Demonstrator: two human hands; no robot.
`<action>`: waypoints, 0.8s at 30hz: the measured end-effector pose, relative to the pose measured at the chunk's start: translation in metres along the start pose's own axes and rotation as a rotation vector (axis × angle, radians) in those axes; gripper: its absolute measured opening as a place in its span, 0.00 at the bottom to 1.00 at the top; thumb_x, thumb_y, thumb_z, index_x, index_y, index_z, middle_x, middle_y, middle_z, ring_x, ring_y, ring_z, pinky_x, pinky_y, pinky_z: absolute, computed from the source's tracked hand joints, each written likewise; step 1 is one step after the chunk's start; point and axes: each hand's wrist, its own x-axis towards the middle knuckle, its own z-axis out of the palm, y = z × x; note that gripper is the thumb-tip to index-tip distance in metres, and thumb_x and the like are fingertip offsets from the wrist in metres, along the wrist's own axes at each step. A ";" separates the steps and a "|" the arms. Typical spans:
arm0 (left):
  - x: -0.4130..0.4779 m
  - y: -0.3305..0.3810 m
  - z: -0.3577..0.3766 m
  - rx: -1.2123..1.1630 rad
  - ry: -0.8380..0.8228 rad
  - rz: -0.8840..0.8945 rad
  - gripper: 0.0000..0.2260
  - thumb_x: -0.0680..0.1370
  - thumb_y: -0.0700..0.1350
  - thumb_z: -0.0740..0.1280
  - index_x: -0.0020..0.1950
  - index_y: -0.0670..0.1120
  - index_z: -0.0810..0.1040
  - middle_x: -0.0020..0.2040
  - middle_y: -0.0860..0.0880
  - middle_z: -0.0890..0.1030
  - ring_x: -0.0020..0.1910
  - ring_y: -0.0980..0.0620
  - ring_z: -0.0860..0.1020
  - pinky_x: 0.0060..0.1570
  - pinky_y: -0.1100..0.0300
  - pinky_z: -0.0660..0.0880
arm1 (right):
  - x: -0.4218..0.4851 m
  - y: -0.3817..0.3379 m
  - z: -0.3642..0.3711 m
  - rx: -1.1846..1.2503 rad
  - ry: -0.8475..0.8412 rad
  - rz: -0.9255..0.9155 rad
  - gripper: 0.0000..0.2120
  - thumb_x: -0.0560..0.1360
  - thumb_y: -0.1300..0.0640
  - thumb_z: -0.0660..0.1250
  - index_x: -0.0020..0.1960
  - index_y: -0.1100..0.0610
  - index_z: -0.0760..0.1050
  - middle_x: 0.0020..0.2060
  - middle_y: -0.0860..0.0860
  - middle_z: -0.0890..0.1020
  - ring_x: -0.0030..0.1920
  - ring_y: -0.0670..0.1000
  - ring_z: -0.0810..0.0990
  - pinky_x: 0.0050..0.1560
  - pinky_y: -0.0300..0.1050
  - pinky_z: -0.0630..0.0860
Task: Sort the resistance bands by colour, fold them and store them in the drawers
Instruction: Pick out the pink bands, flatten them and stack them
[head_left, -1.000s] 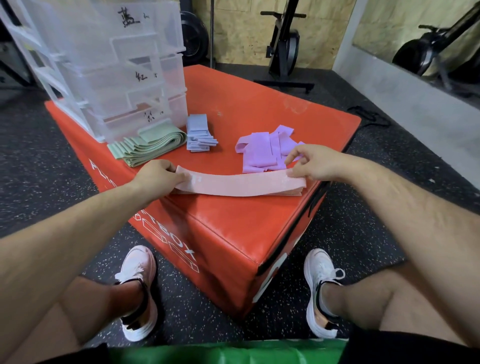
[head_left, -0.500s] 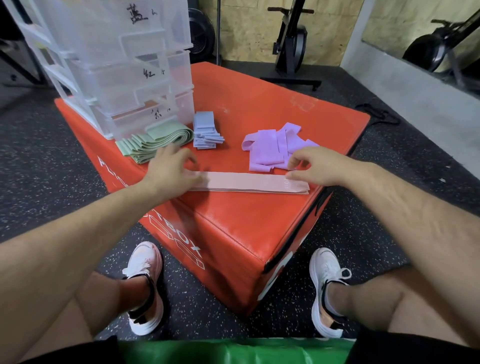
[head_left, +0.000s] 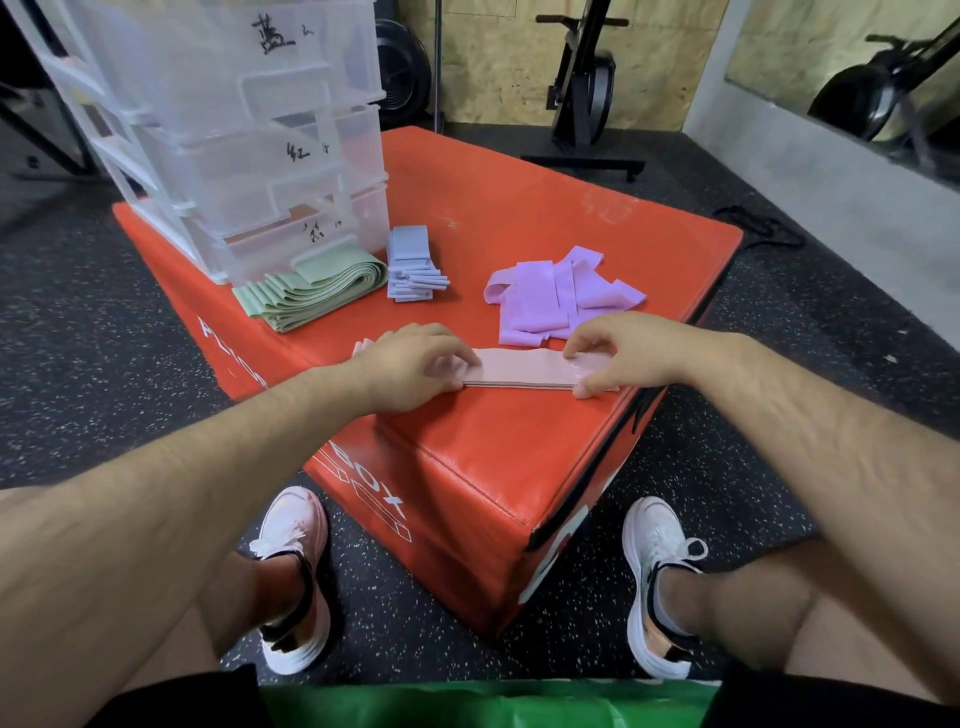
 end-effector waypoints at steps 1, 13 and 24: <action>0.001 0.001 0.000 0.003 0.016 0.000 0.13 0.76 0.58 0.67 0.60 0.64 0.75 0.61 0.59 0.75 0.63 0.50 0.72 0.62 0.44 0.69 | -0.001 0.001 -0.003 0.045 -0.006 0.024 0.20 0.67 0.39 0.76 0.57 0.43 0.79 0.54 0.39 0.80 0.55 0.45 0.78 0.61 0.46 0.74; 0.018 0.041 0.013 0.001 0.015 0.170 0.20 0.71 0.58 0.63 0.62 0.58 0.77 0.62 0.58 0.75 0.61 0.51 0.72 0.60 0.46 0.71 | -0.003 0.005 -0.013 0.470 -0.147 0.471 0.11 0.74 0.55 0.73 0.53 0.59 0.80 0.42 0.53 0.80 0.37 0.51 0.79 0.32 0.40 0.71; 0.025 0.039 0.018 -0.011 0.004 0.146 0.21 0.68 0.64 0.59 0.57 0.61 0.77 0.58 0.60 0.75 0.59 0.51 0.73 0.58 0.45 0.72 | 0.002 -0.004 0.000 0.551 -0.067 0.544 0.12 0.72 0.55 0.72 0.53 0.57 0.78 0.39 0.51 0.72 0.32 0.48 0.67 0.29 0.40 0.63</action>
